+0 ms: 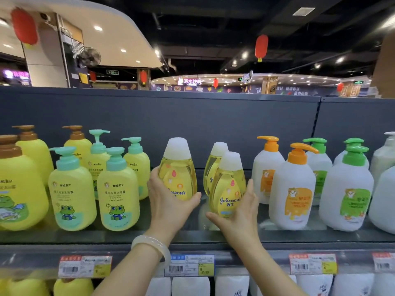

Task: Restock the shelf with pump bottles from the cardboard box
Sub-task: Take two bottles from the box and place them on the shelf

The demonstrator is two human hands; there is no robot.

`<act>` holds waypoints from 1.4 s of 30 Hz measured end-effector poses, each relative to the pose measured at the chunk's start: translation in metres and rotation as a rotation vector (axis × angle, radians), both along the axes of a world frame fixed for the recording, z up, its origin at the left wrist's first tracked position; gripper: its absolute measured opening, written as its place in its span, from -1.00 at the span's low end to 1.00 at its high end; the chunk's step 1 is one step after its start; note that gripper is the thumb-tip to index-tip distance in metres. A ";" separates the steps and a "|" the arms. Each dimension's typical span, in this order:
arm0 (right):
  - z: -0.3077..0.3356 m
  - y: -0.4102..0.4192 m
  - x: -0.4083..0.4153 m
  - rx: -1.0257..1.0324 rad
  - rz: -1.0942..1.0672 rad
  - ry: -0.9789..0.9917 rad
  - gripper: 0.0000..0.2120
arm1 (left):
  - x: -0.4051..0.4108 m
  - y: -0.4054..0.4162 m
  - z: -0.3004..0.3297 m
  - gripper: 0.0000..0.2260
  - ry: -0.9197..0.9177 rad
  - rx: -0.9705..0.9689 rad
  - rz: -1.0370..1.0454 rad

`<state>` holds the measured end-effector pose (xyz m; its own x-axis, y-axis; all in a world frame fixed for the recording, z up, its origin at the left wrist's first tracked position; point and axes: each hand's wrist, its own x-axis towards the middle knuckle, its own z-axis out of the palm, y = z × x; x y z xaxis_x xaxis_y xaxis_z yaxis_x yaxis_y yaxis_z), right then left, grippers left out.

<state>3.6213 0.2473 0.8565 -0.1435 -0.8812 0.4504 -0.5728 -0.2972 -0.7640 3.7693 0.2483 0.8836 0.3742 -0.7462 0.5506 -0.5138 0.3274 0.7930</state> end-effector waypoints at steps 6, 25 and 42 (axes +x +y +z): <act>-0.004 -0.002 0.001 0.018 0.002 -0.008 0.20 | 0.001 -0.010 -0.013 -0.03 0.031 0.068 -0.003; 0.005 -0.006 0.012 0.053 -0.105 -0.032 0.25 | 0.003 0.002 -0.018 0.09 -0.052 0.310 0.072; 0.005 0.003 0.019 0.063 -0.198 0.043 0.18 | -0.003 0.016 -0.019 -0.12 -0.198 0.370 0.165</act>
